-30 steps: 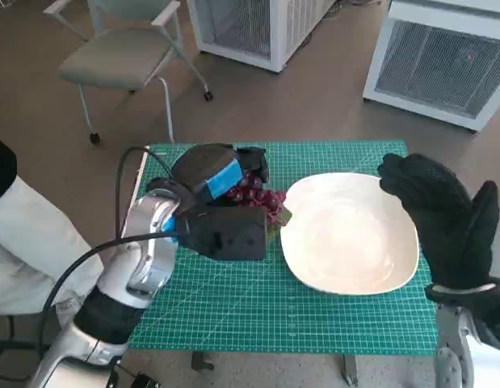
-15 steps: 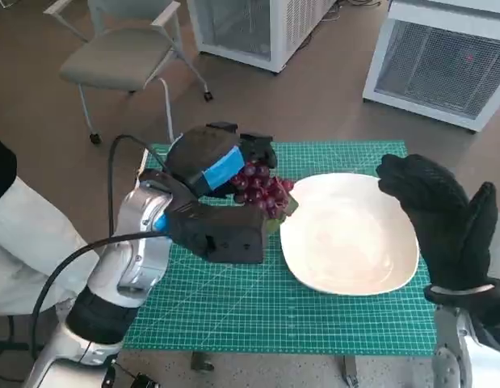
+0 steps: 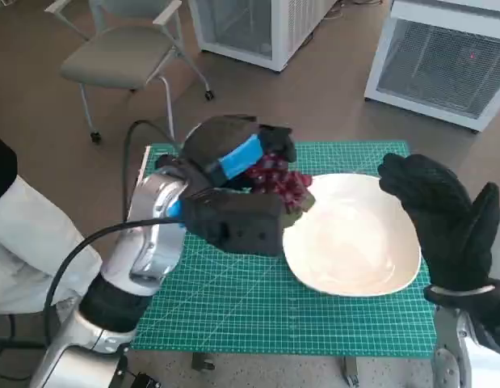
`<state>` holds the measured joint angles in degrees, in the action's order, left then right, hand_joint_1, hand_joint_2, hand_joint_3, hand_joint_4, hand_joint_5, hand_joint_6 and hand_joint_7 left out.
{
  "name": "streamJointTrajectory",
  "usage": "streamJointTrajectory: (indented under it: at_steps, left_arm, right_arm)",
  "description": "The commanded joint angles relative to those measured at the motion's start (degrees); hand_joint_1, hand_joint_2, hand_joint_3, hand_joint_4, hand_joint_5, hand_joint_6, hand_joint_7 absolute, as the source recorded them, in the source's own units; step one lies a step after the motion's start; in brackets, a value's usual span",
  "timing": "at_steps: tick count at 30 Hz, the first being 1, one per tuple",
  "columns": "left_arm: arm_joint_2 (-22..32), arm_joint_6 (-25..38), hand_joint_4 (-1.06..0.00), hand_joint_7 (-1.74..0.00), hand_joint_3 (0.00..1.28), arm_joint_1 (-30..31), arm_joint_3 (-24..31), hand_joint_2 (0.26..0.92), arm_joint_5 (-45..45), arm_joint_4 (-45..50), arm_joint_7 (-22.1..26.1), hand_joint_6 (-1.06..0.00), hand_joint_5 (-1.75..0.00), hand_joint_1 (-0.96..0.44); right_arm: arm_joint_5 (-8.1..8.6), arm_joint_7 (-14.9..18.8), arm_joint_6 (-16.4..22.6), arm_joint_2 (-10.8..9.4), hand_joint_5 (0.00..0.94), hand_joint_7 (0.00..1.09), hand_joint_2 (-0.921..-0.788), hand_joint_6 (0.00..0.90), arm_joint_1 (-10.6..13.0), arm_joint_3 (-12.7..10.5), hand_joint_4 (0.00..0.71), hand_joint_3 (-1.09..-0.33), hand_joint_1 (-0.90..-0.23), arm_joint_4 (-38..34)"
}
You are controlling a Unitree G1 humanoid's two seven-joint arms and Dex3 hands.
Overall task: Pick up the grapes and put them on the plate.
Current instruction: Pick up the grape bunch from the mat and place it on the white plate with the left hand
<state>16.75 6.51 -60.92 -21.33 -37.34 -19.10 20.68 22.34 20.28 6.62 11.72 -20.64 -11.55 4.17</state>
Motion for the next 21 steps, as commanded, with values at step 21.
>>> streamJointTrajectory:
  at_steps: [21]
  left_arm:
    - [-13.85, -15.34, -0.44, -1.13, 0.29, -19.34, -7.07, 0.842, -1.24, -32.87, -12.74, -0.70, -1.43, 0.00]
  right_arm:
    - [-0.81, -2.62, -0.02, -0.35, 0.883, 1.02, -0.921, 0.265, 3.80, -1.34, 0.387, -0.596, -0.325, 2.57]
